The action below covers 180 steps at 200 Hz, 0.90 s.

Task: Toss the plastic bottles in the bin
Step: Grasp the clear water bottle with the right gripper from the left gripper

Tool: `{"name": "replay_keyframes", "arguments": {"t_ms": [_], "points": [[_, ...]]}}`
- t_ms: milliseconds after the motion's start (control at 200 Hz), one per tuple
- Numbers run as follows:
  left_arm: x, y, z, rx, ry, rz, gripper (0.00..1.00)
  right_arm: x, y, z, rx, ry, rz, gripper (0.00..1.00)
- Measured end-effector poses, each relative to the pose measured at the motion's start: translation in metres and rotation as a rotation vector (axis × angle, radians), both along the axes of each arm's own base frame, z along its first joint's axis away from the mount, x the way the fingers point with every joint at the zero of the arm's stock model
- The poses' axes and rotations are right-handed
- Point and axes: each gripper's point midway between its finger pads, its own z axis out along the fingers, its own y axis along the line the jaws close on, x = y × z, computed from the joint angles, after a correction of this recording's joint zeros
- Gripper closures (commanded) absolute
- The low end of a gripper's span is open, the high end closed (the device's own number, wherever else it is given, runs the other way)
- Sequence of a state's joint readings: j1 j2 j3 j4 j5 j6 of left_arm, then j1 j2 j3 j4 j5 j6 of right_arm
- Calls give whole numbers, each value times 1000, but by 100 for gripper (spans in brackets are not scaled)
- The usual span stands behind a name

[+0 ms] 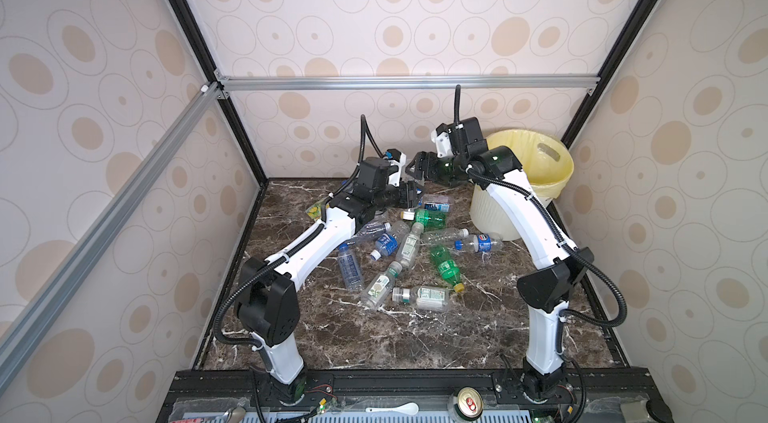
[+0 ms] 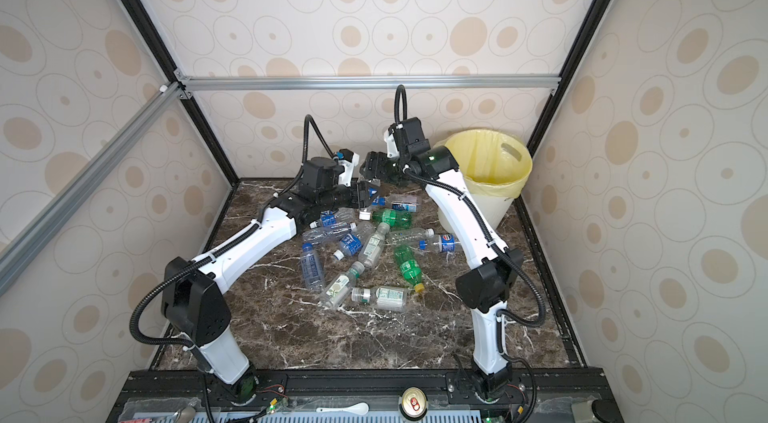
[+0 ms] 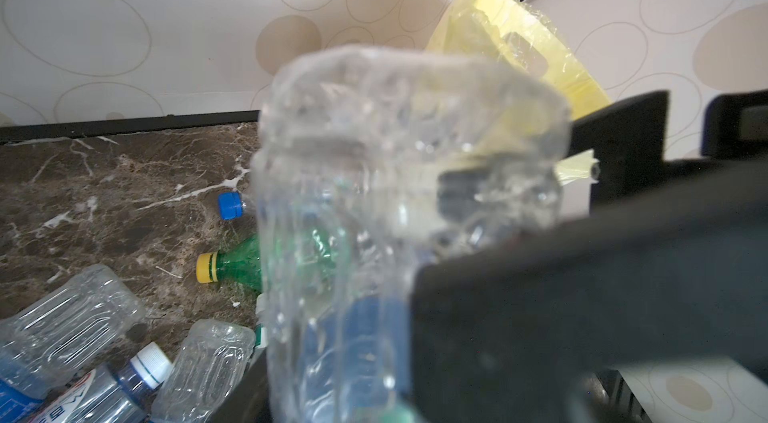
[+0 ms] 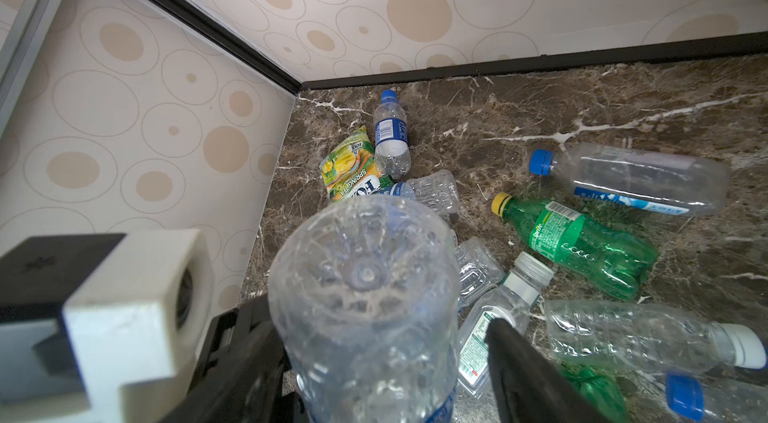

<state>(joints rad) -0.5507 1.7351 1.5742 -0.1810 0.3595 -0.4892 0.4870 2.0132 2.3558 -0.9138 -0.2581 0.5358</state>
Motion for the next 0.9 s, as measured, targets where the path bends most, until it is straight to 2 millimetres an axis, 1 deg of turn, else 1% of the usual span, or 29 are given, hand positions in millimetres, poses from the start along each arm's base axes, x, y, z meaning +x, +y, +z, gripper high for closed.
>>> {"name": "replay_keyframes", "arguments": {"t_ms": [115,220,305,385,510,620,685,900], "points": [[-2,-3,0,-1,0,-8,43,1,1,1,2,-9,2,29],[-3,-3,0,-2,2,-13,42,2,1,2,5,-13,4,38],[-3,-2,-1,5,4,-8,41,2,1,1,4,-11,3,43],[-3,-1,-3,15,9,-5,40,1,2,0,3,-6,3,45],[-3,0,-5,22,14,-5,37,1,2,-2,2,-2,6,51],[-4,0,-6,26,17,-3,36,2,3,-4,1,1,6,55],[-4,1,-7,30,22,-1,34,2,3,-7,1,3,7,58],[-3,2,-7,34,22,3,26,4,4,-7,4,-5,10,60]]}}
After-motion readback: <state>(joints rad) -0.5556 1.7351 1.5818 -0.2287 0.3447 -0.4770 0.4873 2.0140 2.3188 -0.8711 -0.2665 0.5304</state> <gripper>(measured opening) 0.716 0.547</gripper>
